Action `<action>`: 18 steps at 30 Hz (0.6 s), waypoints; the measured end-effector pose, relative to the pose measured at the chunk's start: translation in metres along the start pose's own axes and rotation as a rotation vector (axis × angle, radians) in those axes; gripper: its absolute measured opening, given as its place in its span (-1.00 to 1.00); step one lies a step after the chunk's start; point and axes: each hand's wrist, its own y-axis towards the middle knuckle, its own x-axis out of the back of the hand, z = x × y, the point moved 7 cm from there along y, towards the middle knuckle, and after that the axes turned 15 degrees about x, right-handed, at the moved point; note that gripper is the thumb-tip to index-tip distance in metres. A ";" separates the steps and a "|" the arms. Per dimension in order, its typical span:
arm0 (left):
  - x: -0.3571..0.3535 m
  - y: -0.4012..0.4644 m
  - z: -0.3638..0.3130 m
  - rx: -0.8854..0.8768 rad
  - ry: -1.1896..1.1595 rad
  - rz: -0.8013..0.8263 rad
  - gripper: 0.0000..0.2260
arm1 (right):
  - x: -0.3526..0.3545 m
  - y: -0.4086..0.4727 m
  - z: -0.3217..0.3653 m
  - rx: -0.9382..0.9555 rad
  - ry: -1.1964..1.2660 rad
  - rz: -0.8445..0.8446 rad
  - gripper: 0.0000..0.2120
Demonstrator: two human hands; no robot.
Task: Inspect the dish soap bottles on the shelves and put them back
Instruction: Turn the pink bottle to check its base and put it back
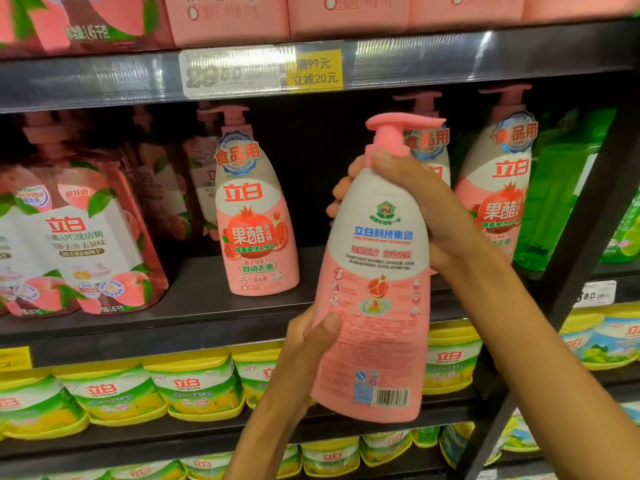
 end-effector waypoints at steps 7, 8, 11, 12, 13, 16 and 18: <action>0.024 0.027 0.000 0.106 -0.065 -0.315 -0.63 | -0.012 -0.017 0.019 0.211 -0.369 -0.093 -0.84; 0.026 0.030 0.002 0.119 -0.144 -0.363 -0.65 | -0.018 -0.020 0.020 0.231 -0.395 -0.099 -0.83; 0.028 0.030 0.005 0.112 -0.294 -0.423 -0.70 | -0.027 -0.022 0.026 0.246 -0.446 -0.124 -0.75; 0.029 0.028 0.003 0.098 -0.316 -0.423 -0.68 | -0.027 -0.020 0.027 0.242 -0.451 -0.106 -0.77; 0.029 0.028 0.001 0.083 -0.334 -0.414 -0.63 | -0.027 -0.018 0.029 0.231 -0.441 -0.075 -0.80; 0.024 0.029 0.000 0.096 -0.361 -0.349 -0.50 | -0.032 -0.014 0.028 0.177 -0.275 0.065 -0.70; 0.023 0.031 0.005 0.106 -0.342 -0.348 -0.48 | -0.036 -0.015 0.026 0.166 -0.193 0.132 -0.73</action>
